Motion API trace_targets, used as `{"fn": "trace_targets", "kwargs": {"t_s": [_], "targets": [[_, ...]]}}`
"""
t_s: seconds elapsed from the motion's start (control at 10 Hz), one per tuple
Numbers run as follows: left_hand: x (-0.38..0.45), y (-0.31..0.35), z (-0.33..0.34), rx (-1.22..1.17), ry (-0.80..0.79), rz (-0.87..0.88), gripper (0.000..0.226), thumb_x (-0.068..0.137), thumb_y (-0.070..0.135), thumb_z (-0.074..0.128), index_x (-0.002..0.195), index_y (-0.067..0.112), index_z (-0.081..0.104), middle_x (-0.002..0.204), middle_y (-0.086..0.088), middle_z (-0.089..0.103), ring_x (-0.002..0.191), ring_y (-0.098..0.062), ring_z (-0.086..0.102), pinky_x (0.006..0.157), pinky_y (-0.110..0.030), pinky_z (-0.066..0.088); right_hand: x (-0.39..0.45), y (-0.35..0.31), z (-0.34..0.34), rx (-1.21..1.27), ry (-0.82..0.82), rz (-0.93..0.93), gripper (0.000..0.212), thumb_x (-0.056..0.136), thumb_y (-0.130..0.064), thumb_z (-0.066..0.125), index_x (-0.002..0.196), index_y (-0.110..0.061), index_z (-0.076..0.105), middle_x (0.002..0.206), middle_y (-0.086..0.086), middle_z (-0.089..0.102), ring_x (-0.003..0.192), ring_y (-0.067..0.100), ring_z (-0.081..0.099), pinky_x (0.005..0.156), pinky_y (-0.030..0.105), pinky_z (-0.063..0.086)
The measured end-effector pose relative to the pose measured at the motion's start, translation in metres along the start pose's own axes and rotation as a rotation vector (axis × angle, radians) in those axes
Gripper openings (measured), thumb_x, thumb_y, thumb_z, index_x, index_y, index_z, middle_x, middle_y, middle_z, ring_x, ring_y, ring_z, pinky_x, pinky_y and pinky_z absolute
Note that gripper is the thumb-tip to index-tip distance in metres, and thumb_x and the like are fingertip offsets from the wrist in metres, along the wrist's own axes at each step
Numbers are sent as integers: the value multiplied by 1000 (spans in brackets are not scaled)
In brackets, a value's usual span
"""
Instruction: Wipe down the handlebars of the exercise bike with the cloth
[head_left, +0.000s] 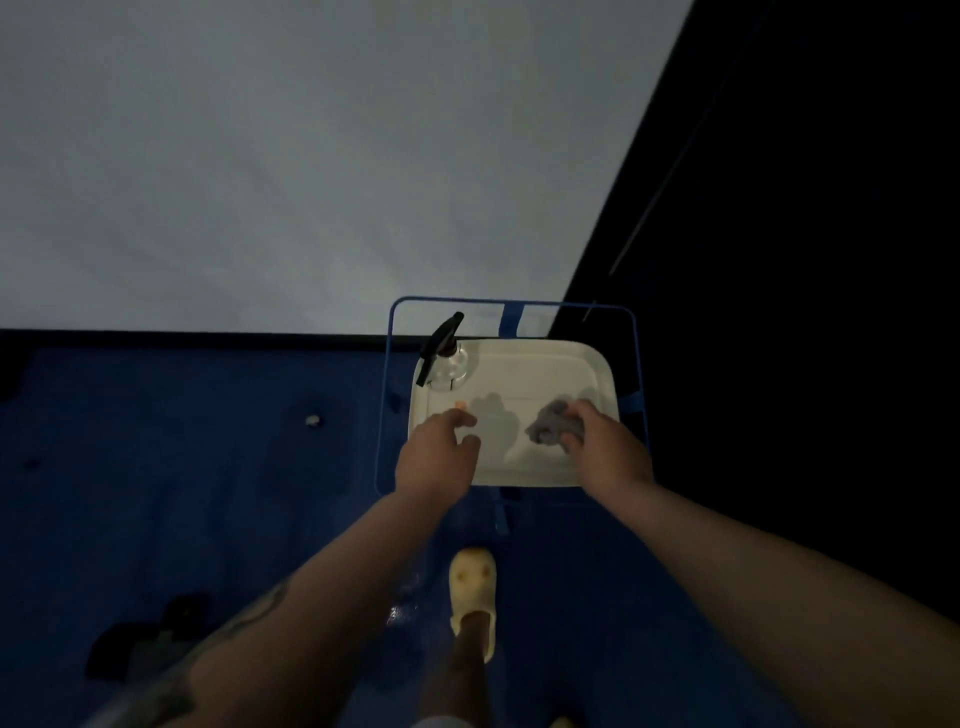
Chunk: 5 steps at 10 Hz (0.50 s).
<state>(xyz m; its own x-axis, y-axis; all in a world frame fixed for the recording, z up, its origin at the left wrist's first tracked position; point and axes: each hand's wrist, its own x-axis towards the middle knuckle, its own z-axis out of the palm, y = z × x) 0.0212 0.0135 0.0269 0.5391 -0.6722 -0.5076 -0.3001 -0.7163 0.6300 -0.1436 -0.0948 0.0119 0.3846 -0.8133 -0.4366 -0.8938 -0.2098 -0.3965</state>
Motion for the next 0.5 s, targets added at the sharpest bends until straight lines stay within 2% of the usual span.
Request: {"fn": "trace_targets", "kwargs": {"t_s": [0.1, 0.3, 0.4, 0.5], "targets": [[24, -5, 9, 20, -20, 2, 29, 89, 23, 50, 116, 26, 60, 123, 0, 59, 105, -17, 57, 84, -34, 49, 29, 0, 15, -43, 15, 43, 18, 97, -29, 45, 114, -23, 48, 109, 6, 63, 89, 23, 57, 60, 31, 39], [43, -14, 20, 55, -52, -17, 32, 90, 23, 50, 119, 26, 60, 129, 0, 57, 108, -17, 56, 87, -34, 48, 44, 9, 46, -113, -136, 66, 26, 97, -24, 45, 123, -18, 49, 116, 14, 58, 101, 29, 55, 78, 38, 51], [39, -14, 19, 46, -56, -21, 32, 90, 23, 50, 121, 24, 59, 130, -1, 57, 109, -17, 56, 87, -33, 48, 42, 7, 42, -128, -187, 83, 29, 96, -25, 48, 124, -17, 50, 117, 13, 59, 102, 29, 56, 80, 40, 52], [28, -8, 13, 35, -39, -15, 32, 90, 22, 50, 120, 24, 60, 129, -1, 58, 103, -15, 57, 84, -31, 48, 35, 4, 27, -96, -155, 65, 26, 98, -27, 45, 120, -16, 51, 117, 12, 60, 100, 27, 57, 79, 38, 52]]}}
